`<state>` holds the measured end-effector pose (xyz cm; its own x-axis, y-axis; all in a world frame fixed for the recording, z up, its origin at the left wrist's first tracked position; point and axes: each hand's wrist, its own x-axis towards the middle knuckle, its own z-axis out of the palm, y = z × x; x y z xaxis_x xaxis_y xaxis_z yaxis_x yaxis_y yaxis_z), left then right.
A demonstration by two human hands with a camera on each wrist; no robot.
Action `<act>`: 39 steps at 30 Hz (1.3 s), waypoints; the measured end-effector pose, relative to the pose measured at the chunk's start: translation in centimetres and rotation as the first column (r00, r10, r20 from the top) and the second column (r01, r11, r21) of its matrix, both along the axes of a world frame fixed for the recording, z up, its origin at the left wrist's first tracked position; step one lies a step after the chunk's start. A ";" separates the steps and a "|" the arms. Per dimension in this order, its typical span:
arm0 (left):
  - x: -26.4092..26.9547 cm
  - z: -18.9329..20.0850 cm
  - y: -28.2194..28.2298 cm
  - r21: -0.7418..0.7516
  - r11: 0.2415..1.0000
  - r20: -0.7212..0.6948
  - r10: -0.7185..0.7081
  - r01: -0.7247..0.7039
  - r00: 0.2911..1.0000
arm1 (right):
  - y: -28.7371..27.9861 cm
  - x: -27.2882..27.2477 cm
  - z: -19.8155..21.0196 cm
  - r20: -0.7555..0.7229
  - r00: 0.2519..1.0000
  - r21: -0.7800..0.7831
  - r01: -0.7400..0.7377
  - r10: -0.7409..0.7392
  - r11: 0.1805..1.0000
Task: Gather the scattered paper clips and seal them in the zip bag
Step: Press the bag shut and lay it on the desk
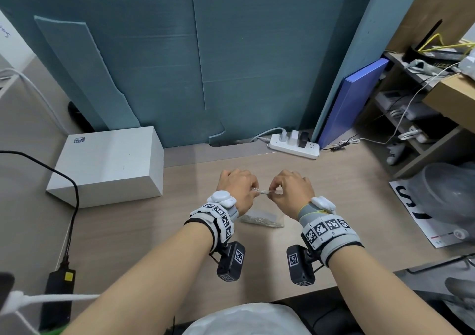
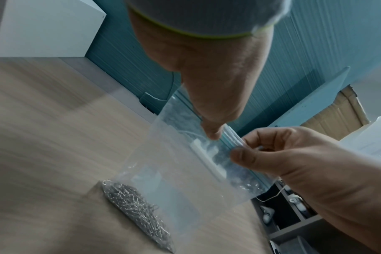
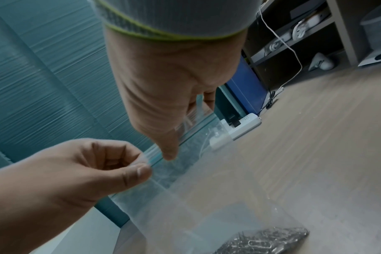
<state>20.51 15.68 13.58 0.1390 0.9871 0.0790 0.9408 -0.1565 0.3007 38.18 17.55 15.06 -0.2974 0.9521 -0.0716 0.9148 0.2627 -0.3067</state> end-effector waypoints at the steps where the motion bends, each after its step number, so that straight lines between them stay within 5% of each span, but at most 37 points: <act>1: 0.3 0.1 0.0 0.004 1.000 -0.010 -0.018 0.018 1.000 | 0.0 -0.2 0.1 0.000 1.000 -0.002 -0.010 0.010 1.000; 39: -1.7 0.0 -1.4 -0.029 0.999 0.078 -0.018 0.020 0.997 | -0.6 -2.5 -0.2 0.016 0.990 0.031 -0.139 0.139 0.990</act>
<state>18.77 14.32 13.59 0.1527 0.9864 0.0611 0.9115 -0.1644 0.3771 35.68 16.90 14.89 -0.4260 0.9035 -0.0471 0.8730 0.3968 -0.2834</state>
